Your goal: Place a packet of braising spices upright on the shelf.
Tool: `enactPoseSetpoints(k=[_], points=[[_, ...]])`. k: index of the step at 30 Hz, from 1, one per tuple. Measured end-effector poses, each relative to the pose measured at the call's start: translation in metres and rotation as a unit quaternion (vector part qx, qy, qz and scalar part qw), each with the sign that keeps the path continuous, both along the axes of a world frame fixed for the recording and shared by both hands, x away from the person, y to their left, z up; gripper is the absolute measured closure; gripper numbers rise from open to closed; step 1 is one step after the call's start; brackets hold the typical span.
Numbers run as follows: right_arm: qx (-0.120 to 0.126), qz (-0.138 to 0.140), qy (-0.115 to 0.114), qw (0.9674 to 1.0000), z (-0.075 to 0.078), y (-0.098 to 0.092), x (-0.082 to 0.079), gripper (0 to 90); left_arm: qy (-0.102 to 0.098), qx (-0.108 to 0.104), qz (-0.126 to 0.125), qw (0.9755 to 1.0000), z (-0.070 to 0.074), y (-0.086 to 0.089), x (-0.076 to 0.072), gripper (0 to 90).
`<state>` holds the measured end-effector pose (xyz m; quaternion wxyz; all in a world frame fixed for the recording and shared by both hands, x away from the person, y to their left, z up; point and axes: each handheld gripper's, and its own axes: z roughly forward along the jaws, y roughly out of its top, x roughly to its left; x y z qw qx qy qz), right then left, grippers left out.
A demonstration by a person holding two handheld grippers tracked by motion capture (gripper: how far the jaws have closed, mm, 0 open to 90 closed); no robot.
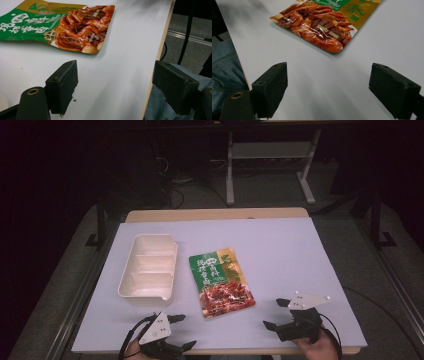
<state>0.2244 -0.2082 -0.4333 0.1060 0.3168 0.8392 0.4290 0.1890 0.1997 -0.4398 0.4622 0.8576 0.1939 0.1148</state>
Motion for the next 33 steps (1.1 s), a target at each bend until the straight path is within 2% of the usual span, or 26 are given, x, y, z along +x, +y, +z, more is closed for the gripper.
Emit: enactPoseSetpoints(k=[12,15,19,25,28,29,30,33], points=[[-0.002,0.001,-0.001,1.0,0.001,0.002,-0.001,14.5,0.008,0.004,-0.004,0.9999,-0.001,-0.009,0.003,25.3],[0.0,0.0,-0.001,1.0,0.001,0.002,-0.002,14.9,0.002,0.007,-0.005,1.0,0.003,-0.011,0.007,33.0],[0.003,0.0,-0.005,1.0,0.002,0.001,-0.001,14.9,0.004,-0.002,0.009,0.9999,0.01,-0.017,0.015,39.8],[0.007,-0.006,-0.004,1.0,0.002,0.001,-0.001,16.6,0.002,0.003,0.018,0.9998,0.018,-0.031,0.027,53.9],[0.007,-0.005,-0.001,1.0,0.002,0.001,-0.002,17.7,0.006,0.017,0.017,0.9997,0.023,-0.045,0.037,60.5],[0.007,-0.005,-0.001,1.0,0.002,0.001,-0.002,17.7,0.006,0.017,0.017,0.9997,0.023,-0.045,0.037,62.2],[0.005,-0.003,-0.002,1.0,0.002,0.002,-0.002,18.0,0.006,0.028,0.013,0.9995,0.025,-0.053,0.043,64.3],[0.005,-0.002,-0.004,1.0,0.003,0.001,-0.002,18.3,0.008,0.04,0.011,0.9991,0.027,-0.059,0.05,68.5]])
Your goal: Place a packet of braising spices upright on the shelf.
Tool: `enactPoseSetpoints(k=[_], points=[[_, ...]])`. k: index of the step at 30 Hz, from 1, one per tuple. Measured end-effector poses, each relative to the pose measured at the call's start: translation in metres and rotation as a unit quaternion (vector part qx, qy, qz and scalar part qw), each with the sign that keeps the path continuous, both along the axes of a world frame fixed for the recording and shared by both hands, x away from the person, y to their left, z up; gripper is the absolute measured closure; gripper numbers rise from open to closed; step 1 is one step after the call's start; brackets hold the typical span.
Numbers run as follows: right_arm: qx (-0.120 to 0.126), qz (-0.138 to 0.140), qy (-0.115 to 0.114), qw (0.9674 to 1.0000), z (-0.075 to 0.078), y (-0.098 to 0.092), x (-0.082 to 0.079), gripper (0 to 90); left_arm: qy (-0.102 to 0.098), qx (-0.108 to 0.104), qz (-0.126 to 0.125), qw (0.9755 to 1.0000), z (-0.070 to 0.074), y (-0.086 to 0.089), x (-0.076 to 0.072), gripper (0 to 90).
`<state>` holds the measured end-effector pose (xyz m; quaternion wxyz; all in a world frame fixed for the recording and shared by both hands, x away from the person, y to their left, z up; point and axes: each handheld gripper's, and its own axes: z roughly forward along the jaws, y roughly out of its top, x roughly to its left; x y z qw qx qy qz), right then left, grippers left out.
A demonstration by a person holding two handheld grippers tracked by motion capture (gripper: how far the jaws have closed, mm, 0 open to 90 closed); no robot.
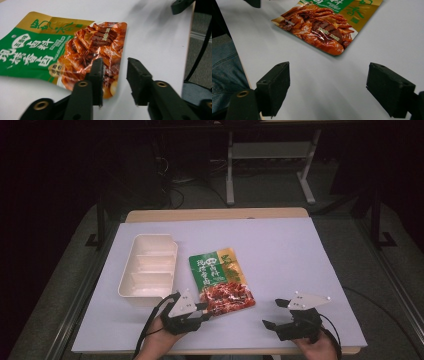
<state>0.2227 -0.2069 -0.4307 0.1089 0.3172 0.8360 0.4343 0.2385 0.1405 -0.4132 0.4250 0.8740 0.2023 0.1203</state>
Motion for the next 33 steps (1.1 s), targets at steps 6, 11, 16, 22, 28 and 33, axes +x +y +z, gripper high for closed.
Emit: enactPoseSetpoints(k=[6,11,16,22,28,33], points=[[0.003,-0.002,0.001,1.0,0.0,-0.002,-0.001,19.1,0.011,0.041,0.0,0.9991,-0.001,-0.016,0.021,82.1],[0.004,-0.004,0.003,1.0,0.0,-0.004,0.001,19.8,0.032,0.087,0.002,0.9957,-0.01,-0.026,0.033,89.8],[-0.002,-0.018,0.007,0.9998,0.0,-0.002,0.005,19.9,0.048,0.113,0.004,0.9925,-0.016,-0.028,0.036,89.9],[0.005,-0.021,0.014,0.9997,0.009,0.006,0.02,18.6,0.069,0.131,0.001,0.989,-0.021,-0.031,0.038,90.0],[0.0,-0.012,0.021,0.9997,0.024,0.026,0.054,18.4,0.057,0.143,0.001,0.988,-0.02,-0.034,0.036,90.0],[-0.011,-0.004,0.03,0.9995,0.034,0.039,0.077,17.0,0.051,0.152,-0.003,0.987,-0.02,-0.036,0.036,90.0]])
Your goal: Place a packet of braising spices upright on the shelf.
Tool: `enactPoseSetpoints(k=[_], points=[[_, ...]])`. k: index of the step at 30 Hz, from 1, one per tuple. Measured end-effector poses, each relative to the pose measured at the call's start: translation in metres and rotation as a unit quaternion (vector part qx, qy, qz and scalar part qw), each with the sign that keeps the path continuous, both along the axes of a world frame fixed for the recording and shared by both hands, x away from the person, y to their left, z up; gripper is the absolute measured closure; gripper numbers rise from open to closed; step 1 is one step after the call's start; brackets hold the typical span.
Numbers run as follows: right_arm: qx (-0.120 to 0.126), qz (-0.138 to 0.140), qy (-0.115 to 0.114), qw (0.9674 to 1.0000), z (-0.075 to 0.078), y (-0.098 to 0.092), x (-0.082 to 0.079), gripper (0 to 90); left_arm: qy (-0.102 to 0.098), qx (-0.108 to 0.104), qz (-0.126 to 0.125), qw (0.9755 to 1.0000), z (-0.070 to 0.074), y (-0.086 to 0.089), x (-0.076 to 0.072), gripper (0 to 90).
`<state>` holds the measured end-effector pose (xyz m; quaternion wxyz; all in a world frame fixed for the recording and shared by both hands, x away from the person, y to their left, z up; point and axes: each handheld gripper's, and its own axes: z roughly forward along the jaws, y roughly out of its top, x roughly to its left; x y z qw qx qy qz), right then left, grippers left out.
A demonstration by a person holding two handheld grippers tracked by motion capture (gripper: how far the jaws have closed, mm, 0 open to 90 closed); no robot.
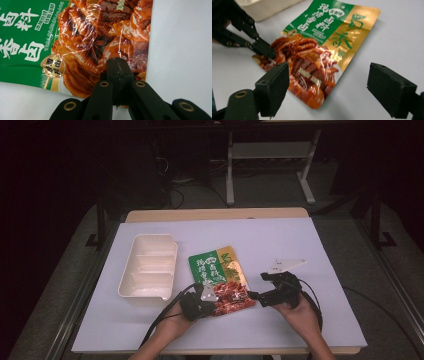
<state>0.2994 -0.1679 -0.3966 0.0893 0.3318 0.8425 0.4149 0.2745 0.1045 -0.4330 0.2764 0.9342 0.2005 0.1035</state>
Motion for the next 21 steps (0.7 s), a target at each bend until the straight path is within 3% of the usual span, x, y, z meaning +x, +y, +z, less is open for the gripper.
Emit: enactPoseSetpoints(k=[5,6,17,18,21], points=[[0.002,0.002,0.013,0.9999,0.005,0.006,0.016,16.4,0.002,0.0,-0.002,1.0,0.0,0.0,0.001,90.0],[-0.002,0.003,0.027,0.9996,0.007,0.009,0.025,15.6,0.001,0.0,-0.001,1.0,0.0,0.0,0.001,90.0],[-0.016,0.003,0.052,0.9985,0.015,0.029,0.067,14.8,-0.009,0.001,-0.002,1.0,-0.001,-0.001,-0.002,90.0],[-0.019,0.0,0.064,0.9978,0.016,0.035,0.076,15.0,-0.006,0.009,-0.007,0.9999,0.001,0.0,-0.001,90.0],[-0.03,0.004,0.075,0.9967,0.017,0.045,0.09,15.3,0.0,-0.005,-0.001,1.0,-0.001,0.001,-0.001,90.0]])
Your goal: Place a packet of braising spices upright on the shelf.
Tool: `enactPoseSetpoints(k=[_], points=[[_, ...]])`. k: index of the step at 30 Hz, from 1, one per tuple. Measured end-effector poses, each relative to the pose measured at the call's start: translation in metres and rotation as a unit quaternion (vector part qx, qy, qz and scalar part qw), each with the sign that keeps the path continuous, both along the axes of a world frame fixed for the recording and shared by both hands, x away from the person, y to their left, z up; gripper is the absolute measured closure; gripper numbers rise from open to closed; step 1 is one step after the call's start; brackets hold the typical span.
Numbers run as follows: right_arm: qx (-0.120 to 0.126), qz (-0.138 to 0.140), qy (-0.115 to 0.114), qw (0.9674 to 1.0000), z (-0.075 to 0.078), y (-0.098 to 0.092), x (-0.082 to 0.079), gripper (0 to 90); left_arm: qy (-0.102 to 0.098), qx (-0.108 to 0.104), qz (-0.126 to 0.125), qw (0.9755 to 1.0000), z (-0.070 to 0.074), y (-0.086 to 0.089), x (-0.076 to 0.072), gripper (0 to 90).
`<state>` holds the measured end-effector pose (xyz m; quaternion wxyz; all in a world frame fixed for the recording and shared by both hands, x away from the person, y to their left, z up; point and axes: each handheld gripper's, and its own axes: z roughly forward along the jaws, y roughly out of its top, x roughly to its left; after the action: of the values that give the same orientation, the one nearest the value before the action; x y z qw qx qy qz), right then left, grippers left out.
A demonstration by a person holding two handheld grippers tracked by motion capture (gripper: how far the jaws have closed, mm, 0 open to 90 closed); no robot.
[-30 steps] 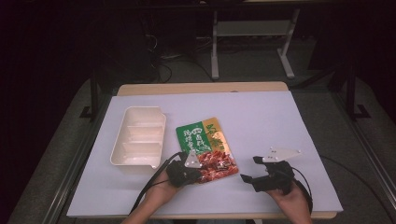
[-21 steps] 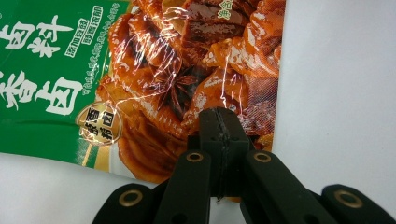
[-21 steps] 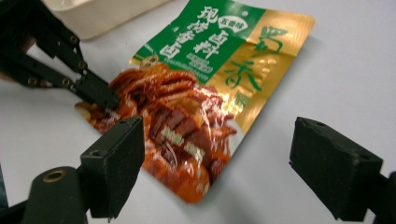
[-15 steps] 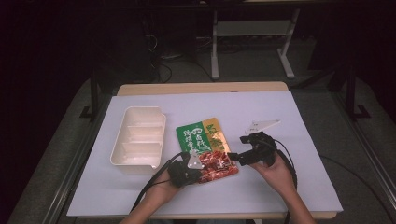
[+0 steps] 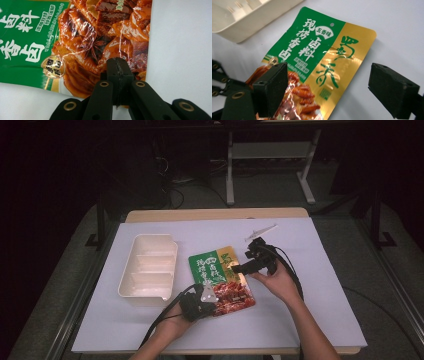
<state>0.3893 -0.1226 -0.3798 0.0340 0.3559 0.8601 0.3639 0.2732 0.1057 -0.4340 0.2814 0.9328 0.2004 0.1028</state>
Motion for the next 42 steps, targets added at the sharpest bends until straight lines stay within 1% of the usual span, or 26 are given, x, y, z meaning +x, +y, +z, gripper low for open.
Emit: enactPoseSetpoints(k=[1,2,4,5,6,7,8,9,11,13,14,15,16,17,19,22,24,25,26,27,29,33,36,38,40,42], points=[[-0.002,0.003,-0.006,1.0,0.0,0.003,0.005,15.3,0.0,-0.002,0.0,1.0,0.0,0.001,0.001,90.0],[-0.002,0.003,-0.006,1.0,0.0,0.003,0.005,15.3,0.0,-0.002,0.0,1.0,0.0,0.001,0.001,90.0],[-0.006,0.003,0.004,1.0,0.001,0.01,0.016,15.6,0.002,-0.004,-0.001,1.0,0.0,0.002,0.001,90.0],[-0.004,-0.002,0.008,1.0,-0.001,0.013,0.027,18.8,0.001,-0.005,-0.001,1.0,0.0,0.003,0.001,90.0],[-0.006,-0.004,0.013,0.9999,-0.002,0.015,0.03,19.0,0.002,-0.009,0.0,1.0,-0.001,0.003,0.0,90.0],[-0.011,-0.005,0.012,0.9999,-0.004,0.017,0.035,19.5,0.0,-0.008,-0.002,1.0,-0.001,0.004,0.001,90.0],[-0.011,-0.005,0.012,0.9999,-0.004,0.017,0.035,19.5,0.0,-0.008,-0.002,1.0,-0.001,0.004,0.001,90.0],[-0.014,-0.01,0.015,0.9997,-0.009,0.02,0.043,20.4,0.002,-0.012,-0.001,0.9999,-0.001,0.004,0.001,90.0],[-0.012,-0.015,0.023,0.9996,-0.014,0.021,0.047,21.1,0.0,-0.012,-0.003,0.9999,-0.001,0.005,0.001,90.0],[-0.019,-0.019,0.035,0.999,-0.022,0.022,0.053,21.1,0.001,-0.015,-0.002,0.9999,-0.001,0.004,0.001,90.0],[-0.019,-0.019,0.035,0.999,-0.022,0.022,0.053,21.1,0.001,-0.015,-0.002,0.9999,-0.001,0.004,0.001,90.0],[-0.022,-0.025,0.048,0.9983,-0.03,0.022,0.057,22.0,0.001,-0.015,-0.002,0.9999,-0.002,0.004,0.001,90.0],[-0.022,-0.025,0.048,0.9983,-0.03,0.022,0.057,22.0,0.004,-0.017,0.0,0.9999,-0.002,0.004,0.0,90.0],[-0.023,-0.029,0.054,0.9979,-0.034,0.021,0.059,22.2,0.001,-0.014,-0.001,0.9999,-0.001,0.004,0.001,90.0],[-0.028,-0.032,0.056,0.9975,-0.038,0.021,0.062,22.4,-0.001,-0.014,-0.002,0.9999,-0.001,0.004,0.001,90.0],[-0.029,-0.032,0.058,0.9974,-0.041,0.019,0.064,23.9,-0.001,-0.015,-0.002,0.9999,-0.002,0.004,0.001,90.0],[-0.02,-0.034,0.066,0.997,-0.043,0.017,0.067,26.1,0.0,-0.014,-0.002,0.9999,-0.001,0.004,0.001,90.0],[-0.02,-0.035,0.072,0.9966,-0.044,0.016,0.067,26.3,0.0,-0.013,-0.003,0.9999,-0.001,0.004,0.001,90.0],[-0.02,-0.035,0.072,0.9966,-0.044,0.016,0.067,26.3,0.0,-0.013,-0.003,0.9999,-0.001,0.004,0.001,90.0],[-0.013,-0.038,0.079,0.9961,-0.046,0.015,0.069,28.1,0.0,-0.013,-0.003,0.9999,-0.001,0.004,0.001,90.0],[-0.009,-0.037,0.082,0.9959,-0.048,0.015,0.07,29.6,-0.001,-0.012,-0.003,0.9999,-0.001,0.004,0.001,90.0],[-0.011,-0.03,0.085,0.9959,-0.051,0.016,0.071,32.4,0.0,-0.013,-0.003,0.9999,-0.001,0.004,0.001,90.0],[-0.004,-0.026,0.087,0.9958,-0.053,0.017,0.072,35.0,0.001,-0.014,-0.003,0.9999,-0.001,0.004,0.001,90.0],[-0.004,-0.023,0.088,0.9958,-0.053,0.018,0.072,36.3,0.001,-0.014,-0.004,0.9999,-0.001,0.004,0.001,90.0],[-0.005,-0.015,0.091,0.9957,-0.055,0.02,0.072,39.7,0.0,-0.014,-0.004,0.9999,-0.001,0.004,0.001,90.0],[-0.006,-0.011,0.091,0.9958,-0.055,0.021,0.071,40.7,0.001,-0.015,-0.004,0.9999,-0.002,0.004,0.001,90.0]])
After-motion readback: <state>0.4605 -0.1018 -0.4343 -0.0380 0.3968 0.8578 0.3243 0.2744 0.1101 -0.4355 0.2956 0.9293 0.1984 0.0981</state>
